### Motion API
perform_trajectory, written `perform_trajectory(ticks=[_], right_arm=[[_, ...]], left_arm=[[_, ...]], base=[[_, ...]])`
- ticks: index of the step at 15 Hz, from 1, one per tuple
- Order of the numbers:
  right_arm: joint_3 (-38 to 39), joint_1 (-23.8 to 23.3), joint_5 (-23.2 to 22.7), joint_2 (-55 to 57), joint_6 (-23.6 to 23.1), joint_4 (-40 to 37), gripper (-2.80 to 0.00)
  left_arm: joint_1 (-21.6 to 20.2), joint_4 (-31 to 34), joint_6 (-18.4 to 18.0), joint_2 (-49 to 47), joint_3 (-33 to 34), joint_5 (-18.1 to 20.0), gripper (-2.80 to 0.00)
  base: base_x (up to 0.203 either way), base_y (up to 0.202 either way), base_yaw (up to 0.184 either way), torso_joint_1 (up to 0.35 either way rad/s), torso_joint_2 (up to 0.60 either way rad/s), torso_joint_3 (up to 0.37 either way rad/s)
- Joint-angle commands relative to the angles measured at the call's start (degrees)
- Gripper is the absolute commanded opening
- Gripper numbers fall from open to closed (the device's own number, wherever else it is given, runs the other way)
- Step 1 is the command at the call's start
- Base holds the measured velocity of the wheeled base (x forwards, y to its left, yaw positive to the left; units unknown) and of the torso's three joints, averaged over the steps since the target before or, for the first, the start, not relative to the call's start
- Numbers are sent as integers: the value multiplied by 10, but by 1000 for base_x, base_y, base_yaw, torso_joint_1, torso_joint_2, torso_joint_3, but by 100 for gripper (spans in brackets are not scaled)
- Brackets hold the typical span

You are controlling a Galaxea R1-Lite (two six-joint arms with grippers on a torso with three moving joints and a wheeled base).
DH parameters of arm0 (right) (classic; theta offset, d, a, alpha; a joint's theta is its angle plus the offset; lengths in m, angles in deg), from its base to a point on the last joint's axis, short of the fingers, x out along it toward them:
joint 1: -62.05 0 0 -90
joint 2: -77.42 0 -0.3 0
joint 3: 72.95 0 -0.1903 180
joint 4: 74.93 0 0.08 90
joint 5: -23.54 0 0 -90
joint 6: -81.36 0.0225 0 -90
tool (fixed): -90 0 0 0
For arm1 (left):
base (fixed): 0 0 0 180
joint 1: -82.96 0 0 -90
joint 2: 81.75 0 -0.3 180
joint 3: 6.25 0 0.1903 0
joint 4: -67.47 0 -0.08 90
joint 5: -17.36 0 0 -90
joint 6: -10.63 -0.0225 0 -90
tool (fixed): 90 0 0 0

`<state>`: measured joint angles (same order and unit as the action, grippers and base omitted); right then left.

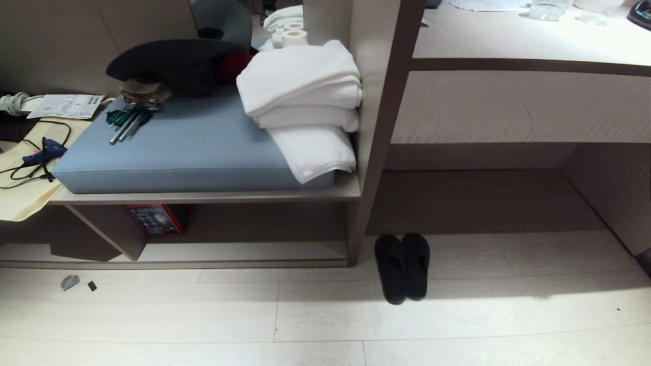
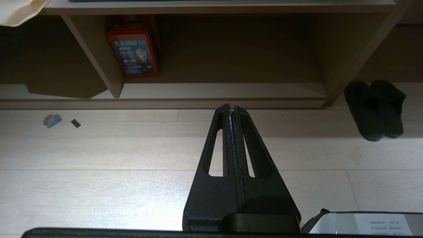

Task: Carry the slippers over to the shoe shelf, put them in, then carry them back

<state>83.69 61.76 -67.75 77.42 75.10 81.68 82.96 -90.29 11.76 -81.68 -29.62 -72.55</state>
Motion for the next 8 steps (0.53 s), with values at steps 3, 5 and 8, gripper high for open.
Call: perform_trajectory(ticks=[3,5,8], right_arm=[[1,0,0,1,-2,0,-280],[1,0,0,1,-2,0,-280],[0,0,0,1,-2,0,-280]], left_arm=[[0,0,0,-1,4,-1,-280],[-1,0,1,-1,4,0,-280],[-1,0,1,-1,4,0,-280]], base=[[0,0,0,2,3,200],[0,0,0,6,8,203],[0,0,0,3,2,202]])
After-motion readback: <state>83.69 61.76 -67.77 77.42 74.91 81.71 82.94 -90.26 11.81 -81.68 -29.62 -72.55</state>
